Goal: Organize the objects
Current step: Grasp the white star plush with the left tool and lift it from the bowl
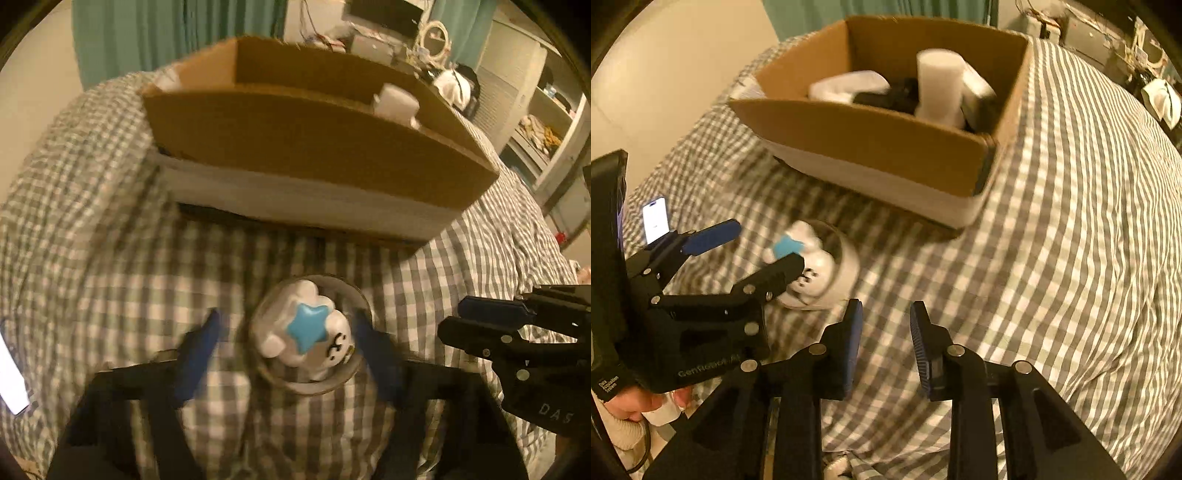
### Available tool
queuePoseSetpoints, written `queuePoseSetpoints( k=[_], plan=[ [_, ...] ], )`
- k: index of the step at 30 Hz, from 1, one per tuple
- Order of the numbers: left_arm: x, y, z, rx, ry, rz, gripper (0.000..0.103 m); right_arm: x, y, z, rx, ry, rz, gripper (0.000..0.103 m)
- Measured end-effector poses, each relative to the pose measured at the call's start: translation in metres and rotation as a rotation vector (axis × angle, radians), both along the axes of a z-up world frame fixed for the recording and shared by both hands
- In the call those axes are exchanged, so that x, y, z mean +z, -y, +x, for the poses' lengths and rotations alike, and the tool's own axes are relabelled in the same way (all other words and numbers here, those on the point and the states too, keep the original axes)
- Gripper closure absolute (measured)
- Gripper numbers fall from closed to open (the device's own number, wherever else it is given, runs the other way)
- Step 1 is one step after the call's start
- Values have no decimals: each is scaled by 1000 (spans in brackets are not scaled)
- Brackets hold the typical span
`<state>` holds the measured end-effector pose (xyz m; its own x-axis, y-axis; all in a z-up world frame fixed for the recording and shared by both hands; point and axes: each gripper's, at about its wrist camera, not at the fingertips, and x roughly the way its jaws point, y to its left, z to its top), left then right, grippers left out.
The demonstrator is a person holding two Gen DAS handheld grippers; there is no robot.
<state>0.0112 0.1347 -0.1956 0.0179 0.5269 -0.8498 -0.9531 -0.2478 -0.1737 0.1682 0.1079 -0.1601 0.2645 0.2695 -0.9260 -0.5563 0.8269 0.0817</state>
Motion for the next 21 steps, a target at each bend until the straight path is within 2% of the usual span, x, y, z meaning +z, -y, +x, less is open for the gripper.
queuePoseSetpoints(
  k=[1, 3, 4, 5, 6, 12, 16, 21],
  plan=[
    [-3, -3, 3, -14, 7, -9, 57, -4, 0, 2, -7, -6, -8, 76],
    [-8, -5, 9, -35, -11, 0, 57, -11, 0, 6, -19, -17, -19, 76],
    [-11, -7, 10, -40, -8, -1, 54, -14, 1, 8, -22, -22, -22, 76],
    [-14, -8, 11, -42, 1, -10, 43, -16, -1, 8, -22, -24, -25, 76],
    [-21, -12, 12, -46, 9, -40, 43, -18, -3, 9, -22, -27, -28, 76],
    [-22, -15, 12, -67, 10, -17, 46, -22, -7, 12, -42, -29, -31, 72],
    [-10, -5, 7, -48, 28, 0, 48, -15, 1, 11, -63, -23, -30, 72],
    [24, 14, 1, -14, 39, 70, 50, 3, 9, 4, -70, 9, -6, 72]
  ],
)
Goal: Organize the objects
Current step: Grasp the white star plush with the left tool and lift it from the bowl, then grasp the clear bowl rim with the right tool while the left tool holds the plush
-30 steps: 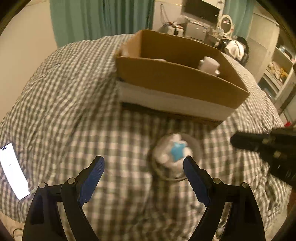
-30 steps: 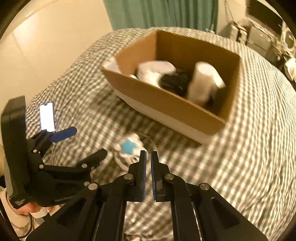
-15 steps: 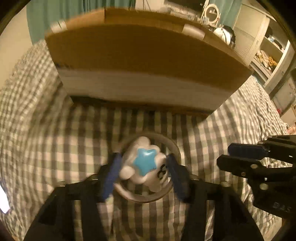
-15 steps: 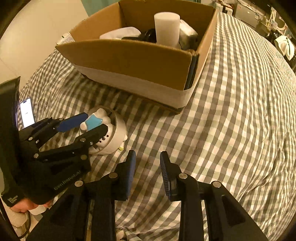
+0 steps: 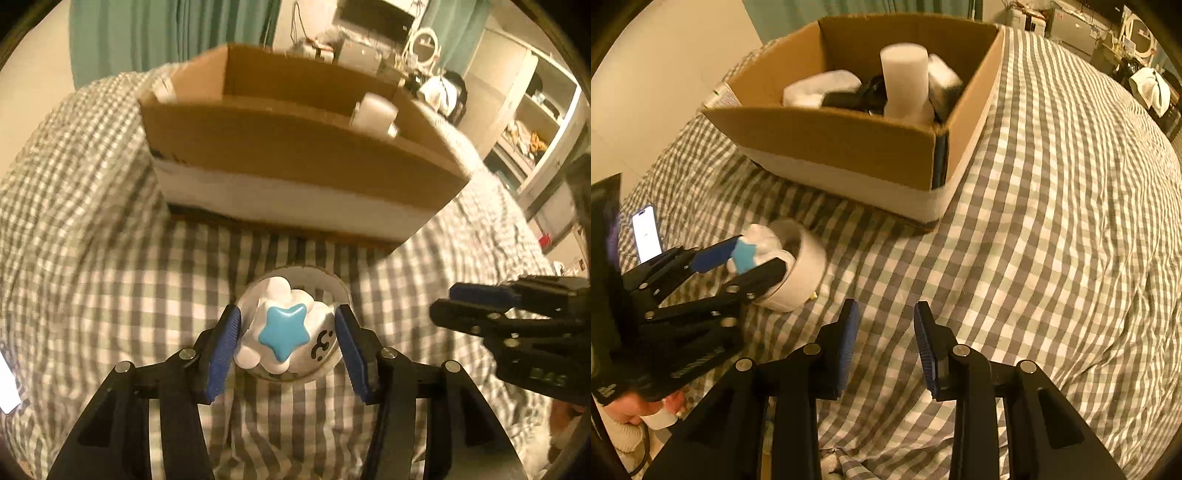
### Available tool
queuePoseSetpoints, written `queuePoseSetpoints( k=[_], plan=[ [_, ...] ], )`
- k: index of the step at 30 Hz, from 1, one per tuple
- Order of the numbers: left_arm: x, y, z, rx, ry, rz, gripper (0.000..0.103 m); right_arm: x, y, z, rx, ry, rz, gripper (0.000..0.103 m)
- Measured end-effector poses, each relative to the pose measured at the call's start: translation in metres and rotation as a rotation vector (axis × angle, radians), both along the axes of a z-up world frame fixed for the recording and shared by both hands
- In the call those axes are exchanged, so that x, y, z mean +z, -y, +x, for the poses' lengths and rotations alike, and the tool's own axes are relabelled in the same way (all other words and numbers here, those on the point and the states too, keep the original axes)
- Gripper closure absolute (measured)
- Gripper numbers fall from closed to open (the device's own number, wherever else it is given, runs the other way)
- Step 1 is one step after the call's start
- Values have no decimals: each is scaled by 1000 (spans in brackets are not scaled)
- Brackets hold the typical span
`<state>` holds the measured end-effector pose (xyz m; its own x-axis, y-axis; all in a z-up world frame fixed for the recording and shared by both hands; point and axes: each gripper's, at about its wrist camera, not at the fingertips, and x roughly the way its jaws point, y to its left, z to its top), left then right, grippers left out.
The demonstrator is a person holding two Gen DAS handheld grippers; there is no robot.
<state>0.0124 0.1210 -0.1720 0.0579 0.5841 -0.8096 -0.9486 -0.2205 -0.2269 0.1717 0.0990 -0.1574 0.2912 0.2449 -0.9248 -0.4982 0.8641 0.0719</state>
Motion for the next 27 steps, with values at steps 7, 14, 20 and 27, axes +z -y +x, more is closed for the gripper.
queuePoseSetpoints(
  k=[7, 14, 20, 27],
  plan=[
    [39, 20, -14, 24, -57, 34, 69, 26, -4, -15, 9, 45, 43, 72],
    [15, 46, -38, 39, -54, -12, 69, 20, -32, -29, 33, 44, 35, 57],
    [-12, 52, -63, 62, -3, -42, 69, -18, -56, -13, -4, -25, 3, 57],
    [-20, 48, -74, 50, 32, -34, 69, -52, -91, 3, 7, -53, -134, 76]
  ],
)
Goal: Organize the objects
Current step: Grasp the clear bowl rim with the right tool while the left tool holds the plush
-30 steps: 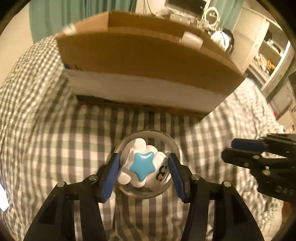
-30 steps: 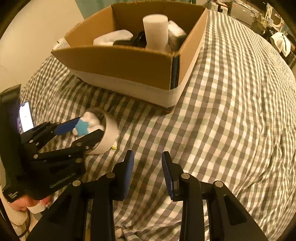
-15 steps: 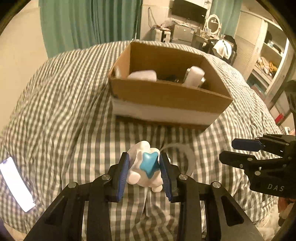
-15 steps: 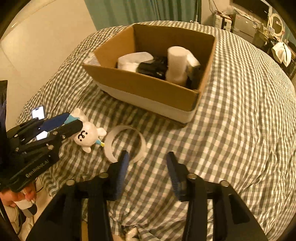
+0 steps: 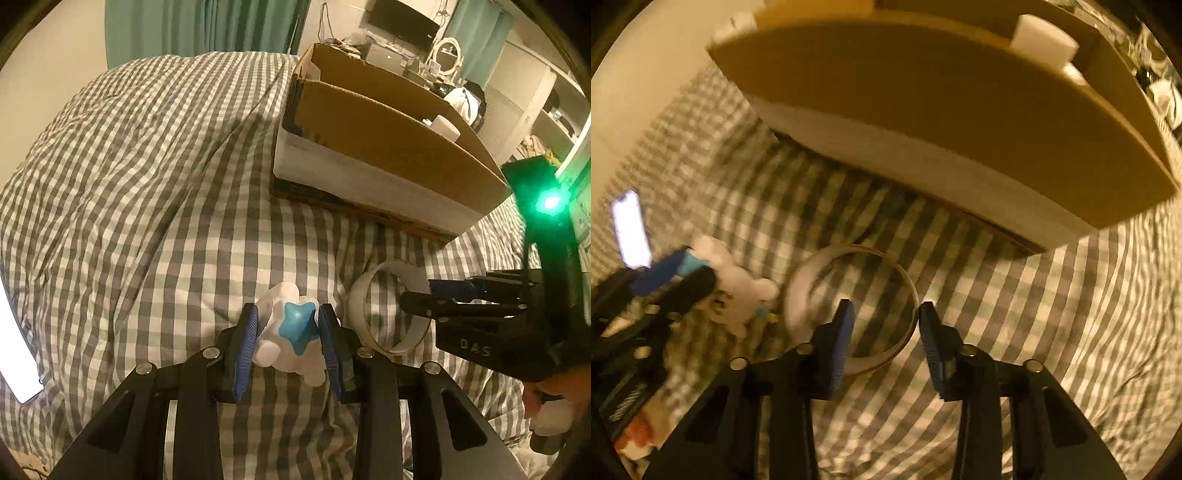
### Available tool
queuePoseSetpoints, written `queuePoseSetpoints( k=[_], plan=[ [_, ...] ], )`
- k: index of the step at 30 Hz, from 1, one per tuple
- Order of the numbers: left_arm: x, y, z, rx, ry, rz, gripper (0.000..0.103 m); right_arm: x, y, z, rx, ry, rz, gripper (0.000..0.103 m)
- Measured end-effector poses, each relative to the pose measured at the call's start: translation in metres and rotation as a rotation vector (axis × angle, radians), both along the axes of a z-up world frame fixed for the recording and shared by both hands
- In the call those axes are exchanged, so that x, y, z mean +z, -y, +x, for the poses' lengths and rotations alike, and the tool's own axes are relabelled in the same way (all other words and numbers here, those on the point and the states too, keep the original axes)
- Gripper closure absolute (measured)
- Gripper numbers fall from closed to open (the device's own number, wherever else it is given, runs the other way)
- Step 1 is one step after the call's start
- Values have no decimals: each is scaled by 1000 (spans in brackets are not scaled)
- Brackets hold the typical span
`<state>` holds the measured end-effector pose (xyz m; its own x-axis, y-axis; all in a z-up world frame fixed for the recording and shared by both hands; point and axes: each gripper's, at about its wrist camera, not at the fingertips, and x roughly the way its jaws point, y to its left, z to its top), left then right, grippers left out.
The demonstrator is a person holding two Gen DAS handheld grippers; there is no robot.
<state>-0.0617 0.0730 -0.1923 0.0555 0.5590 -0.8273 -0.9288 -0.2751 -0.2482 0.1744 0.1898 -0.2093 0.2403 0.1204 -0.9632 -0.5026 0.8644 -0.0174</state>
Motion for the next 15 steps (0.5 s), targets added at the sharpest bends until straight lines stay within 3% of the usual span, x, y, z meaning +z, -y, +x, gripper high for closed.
queuePoseSetpoints(
  k=[4, 7, 15],
  plan=[
    [5, -2, -2, -3, 12, 2, 70, 5, 1, -2, 1, 39, -47, 97],
    [17, -2, -1, 3, 2, 1, 71, 19, 7, -6, 18, 69, -39, 98],
    [83, 2, 19, -3, -73, 105, 71, 76, 25, -30, 49, 178, 35, 98]
  ],
)
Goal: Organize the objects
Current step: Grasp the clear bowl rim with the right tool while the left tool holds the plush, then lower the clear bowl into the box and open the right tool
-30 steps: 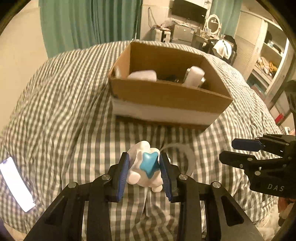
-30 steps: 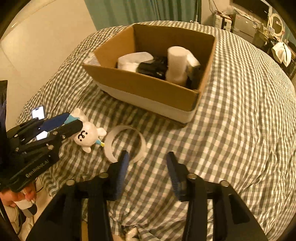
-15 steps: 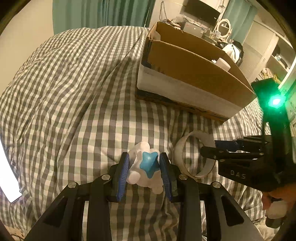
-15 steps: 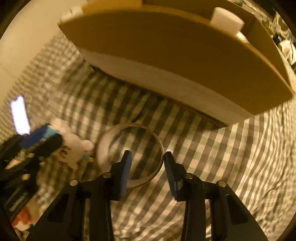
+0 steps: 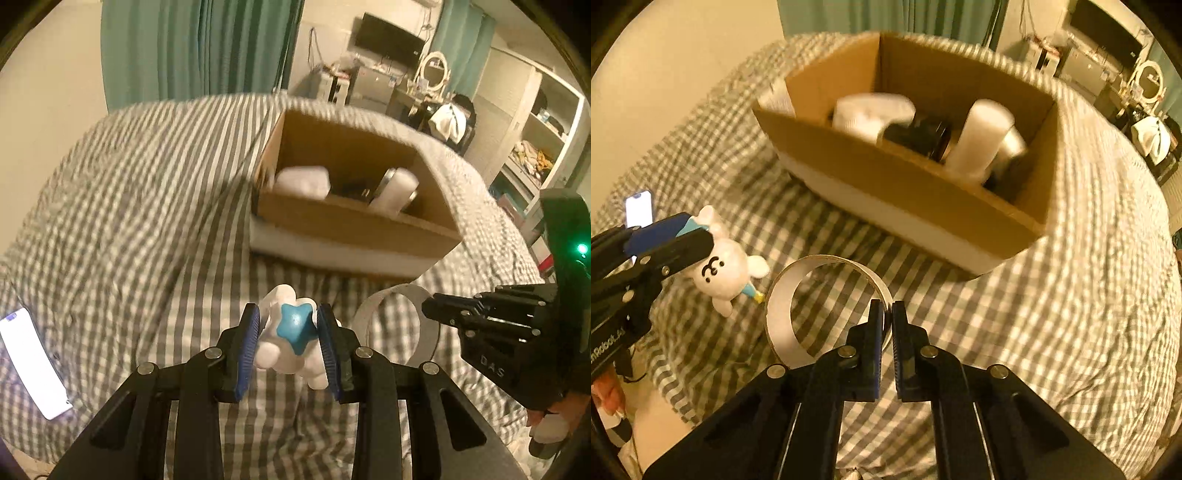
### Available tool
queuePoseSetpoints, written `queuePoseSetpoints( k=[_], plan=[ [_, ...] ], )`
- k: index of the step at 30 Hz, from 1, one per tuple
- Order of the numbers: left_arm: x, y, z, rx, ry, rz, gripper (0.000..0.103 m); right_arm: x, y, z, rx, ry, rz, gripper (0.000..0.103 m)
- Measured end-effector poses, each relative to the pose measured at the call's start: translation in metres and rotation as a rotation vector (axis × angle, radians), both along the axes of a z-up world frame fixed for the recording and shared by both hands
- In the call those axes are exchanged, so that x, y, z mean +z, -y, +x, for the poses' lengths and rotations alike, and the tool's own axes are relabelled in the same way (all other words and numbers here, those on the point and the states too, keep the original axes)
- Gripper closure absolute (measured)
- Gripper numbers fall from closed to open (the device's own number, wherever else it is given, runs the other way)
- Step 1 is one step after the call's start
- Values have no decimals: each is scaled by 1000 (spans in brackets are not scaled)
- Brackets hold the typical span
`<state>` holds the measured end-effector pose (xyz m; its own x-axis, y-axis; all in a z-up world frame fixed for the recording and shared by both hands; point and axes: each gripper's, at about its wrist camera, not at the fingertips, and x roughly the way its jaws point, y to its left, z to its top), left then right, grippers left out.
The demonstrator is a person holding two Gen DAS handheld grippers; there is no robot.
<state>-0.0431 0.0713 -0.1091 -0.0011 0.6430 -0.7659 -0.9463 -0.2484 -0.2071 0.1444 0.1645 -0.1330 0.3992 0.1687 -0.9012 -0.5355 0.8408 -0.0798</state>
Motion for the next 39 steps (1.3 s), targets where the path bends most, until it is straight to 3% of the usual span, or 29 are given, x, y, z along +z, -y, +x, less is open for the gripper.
queuePoseSetpoints(
  k=[4, 8, 15, 19, 27, 29, 31, 33, 35, 39],
  plan=[
    [38, -7, 8, -10, -46, 42, 72, 38, 12, -7, -5, 68, 23, 98],
    [76, -25, 9, -20, -63, 96, 84, 78, 21, -2, -20, 146, 46, 98],
    [107, -79, 6, -72, -65, 147, 88, 129, 28, 33, -60, 217, 88, 98],
    [105, -112, 2, -80, -58, 144, 88, 124, 20, 66, -82, 195, 99, 98],
    [50, -152, -6, -110, -72, 46, 87, 88, 16, 126, -151, 85, 123, 97],
    [42, -153, -6, -115, -81, 32, 84, 83, 21, 136, -170, 59, 156, 94],
    [35, -154, -4, -130, -90, 18, 75, 78, 27, 141, -190, 33, 206, 83],
    [32, -152, -1, -133, -108, 7, 62, 76, 30, 142, -206, 34, 214, 54],
    [33, -147, 1, -129, -112, 17, 39, 80, 32, 137, -202, 55, 219, 53],
    [40, -133, 7, -104, -95, 39, 32, 91, 44, 123, -183, 105, 227, 51]
  ],
)
